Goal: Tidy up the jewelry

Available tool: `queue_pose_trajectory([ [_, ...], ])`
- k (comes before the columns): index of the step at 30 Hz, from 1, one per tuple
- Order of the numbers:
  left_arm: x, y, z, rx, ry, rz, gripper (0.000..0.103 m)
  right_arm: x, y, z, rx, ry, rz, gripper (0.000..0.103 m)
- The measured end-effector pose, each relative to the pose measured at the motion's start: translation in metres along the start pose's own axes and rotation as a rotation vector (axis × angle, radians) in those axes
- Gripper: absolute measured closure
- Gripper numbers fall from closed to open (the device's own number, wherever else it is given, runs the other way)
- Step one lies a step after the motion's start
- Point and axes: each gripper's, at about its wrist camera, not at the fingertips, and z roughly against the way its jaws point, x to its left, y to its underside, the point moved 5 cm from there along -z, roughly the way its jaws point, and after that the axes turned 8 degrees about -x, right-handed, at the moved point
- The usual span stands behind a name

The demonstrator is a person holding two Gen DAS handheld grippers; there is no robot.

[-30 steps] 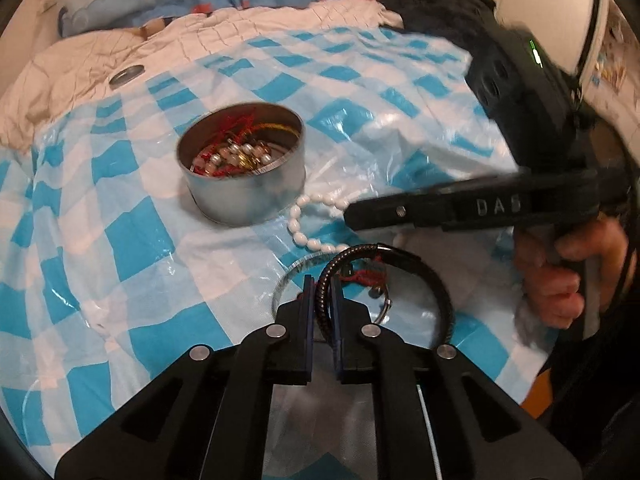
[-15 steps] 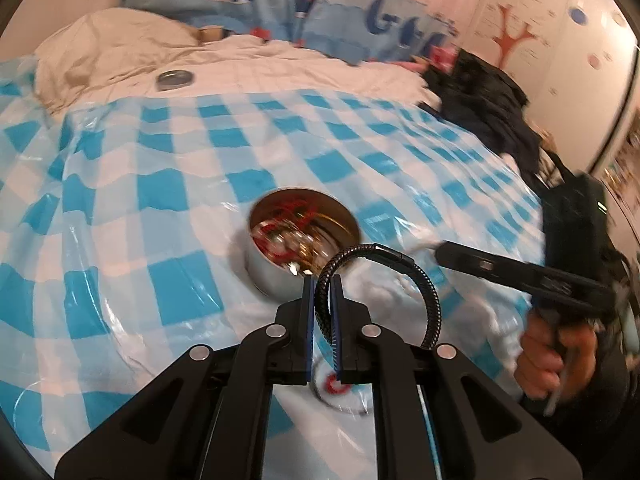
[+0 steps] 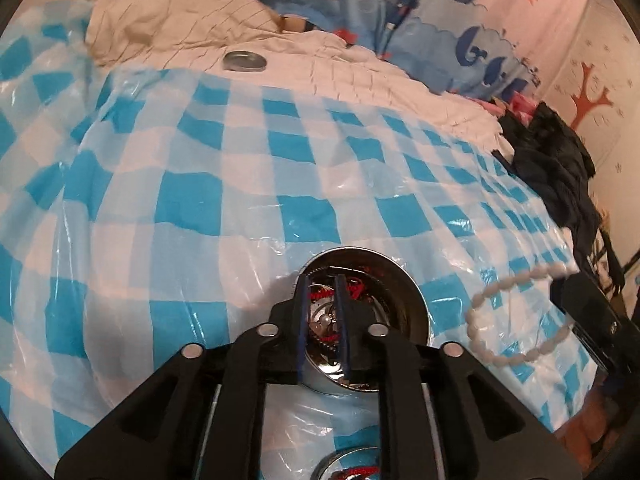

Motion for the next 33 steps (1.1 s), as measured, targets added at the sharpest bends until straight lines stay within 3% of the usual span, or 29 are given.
queue_pose_trajectory([
  [1,0.002,-0.003,0.006,-0.020,0.000,0.013,0.073,0.002,-0.002,-0.005,0.004,-0.020,-0.012,0.095],
  [4,0.012,-0.012,0.025,-0.088,-0.004,0.055,0.057,0.002,-0.002,-0.025,0.051,-0.077,-0.058,0.095],
  [6,0.019,-0.015,0.034,-0.104,-0.007,0.079,0.055,-0.009,0.007,-0.048,0.119,0.047,0.008,0.094],
  [8,0.023,-0.014,0.039,-0.102,-0.016,0.093,0.051,-0.022,0.015,-0.058,0.150,0.166,0.060,0.080],
  [9,0.024,-0.013,0.041,-0.100,-0.021,0.094,0.049,-0.029,0.019,-0.057,0.152,0.206,0.052,0.079],
  [16,0.013,0.006,0.053,-0.100,-0.107,0.014,0.025,-0.045,0.051,-0.007,0.104,0.315,0.076,0.048],
  [19,0.007,0.019,0.059,-0.107,-0.155,-0.024,0.022,-0.065,0.081,0.016,0.087,0.457,0.068,0.045],
  [22,0.004,0.032,0.068,-0.118,-0.179,-0.013,0.021,-0.076,0.092,0.028,0.040,0.504,0.014,0.043],
  [25,0.000,0.038,0.083,-0.126,-0.140,0.006,0.019,-0.073,0.094,0.027,0.034,0.513,0.045,0.031],
  [28,-0.002,0.041,0.097,-0.152,-0.139,0.001,0.013,-0.075,0.096,0.025,0.046,0.510,0.045,0.028],
  [33,-0.003,0.042,0.102,-0.145,-0.114,0.009,0.012,-0.076,0.095,0.022,0.050,0.501,0.036,0.022],
])
